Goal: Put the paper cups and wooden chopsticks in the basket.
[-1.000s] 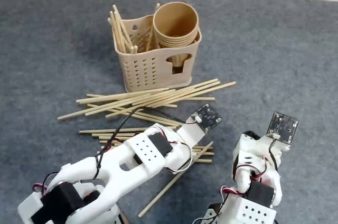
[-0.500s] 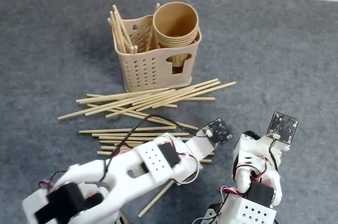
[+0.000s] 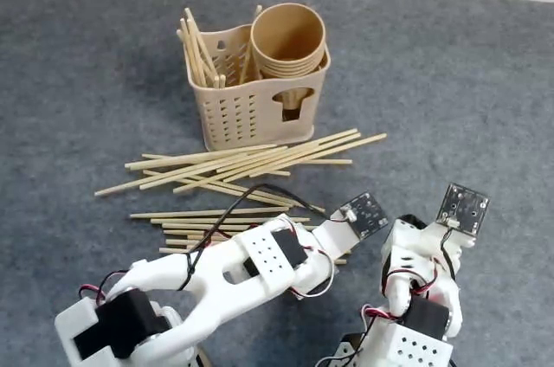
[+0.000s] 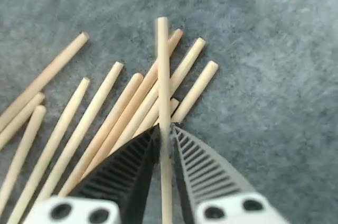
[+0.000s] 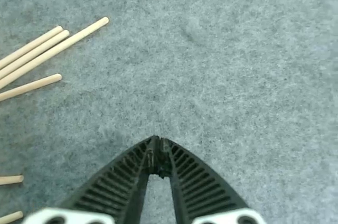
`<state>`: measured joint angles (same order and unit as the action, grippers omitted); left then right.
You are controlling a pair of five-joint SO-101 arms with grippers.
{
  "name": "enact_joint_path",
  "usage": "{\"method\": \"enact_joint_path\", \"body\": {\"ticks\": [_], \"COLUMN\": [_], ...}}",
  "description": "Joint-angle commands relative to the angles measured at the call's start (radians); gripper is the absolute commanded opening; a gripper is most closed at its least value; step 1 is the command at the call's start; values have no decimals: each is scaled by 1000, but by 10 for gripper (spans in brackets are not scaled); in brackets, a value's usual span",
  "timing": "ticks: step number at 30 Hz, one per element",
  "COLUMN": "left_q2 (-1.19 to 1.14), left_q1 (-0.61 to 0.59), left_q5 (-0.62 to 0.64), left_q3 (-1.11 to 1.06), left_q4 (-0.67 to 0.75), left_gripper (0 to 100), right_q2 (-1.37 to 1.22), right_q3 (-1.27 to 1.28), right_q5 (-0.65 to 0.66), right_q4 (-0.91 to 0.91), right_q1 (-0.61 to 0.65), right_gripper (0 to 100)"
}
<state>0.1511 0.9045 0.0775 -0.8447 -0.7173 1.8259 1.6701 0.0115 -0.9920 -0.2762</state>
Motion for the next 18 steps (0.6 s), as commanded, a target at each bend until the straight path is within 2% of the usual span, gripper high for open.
{"method": "enact_joint_path", "body": {"ticks": [1, 9, 13, 18], "left_q2": [4, 88, 197, 317], "left_q1": [15, 10, -65, -182], "left_q5": [-68, -77, -77, -77], "left_q3": [51, 47, 45, -7], "left_q4": [3, -48, -97, -91], "left_gripper": [6, 6, 6, 6], "right_q2": [12, 12, 12, 12], "right_q3": [105, 105, 105, 105], "right_q5": [-3, -3, -3, -3], "right_q4": [-2, -2, -2, -2], "right_q1": [-10, -10, -10, -10], "right_gripper": [5, 5, 5, 5]}}
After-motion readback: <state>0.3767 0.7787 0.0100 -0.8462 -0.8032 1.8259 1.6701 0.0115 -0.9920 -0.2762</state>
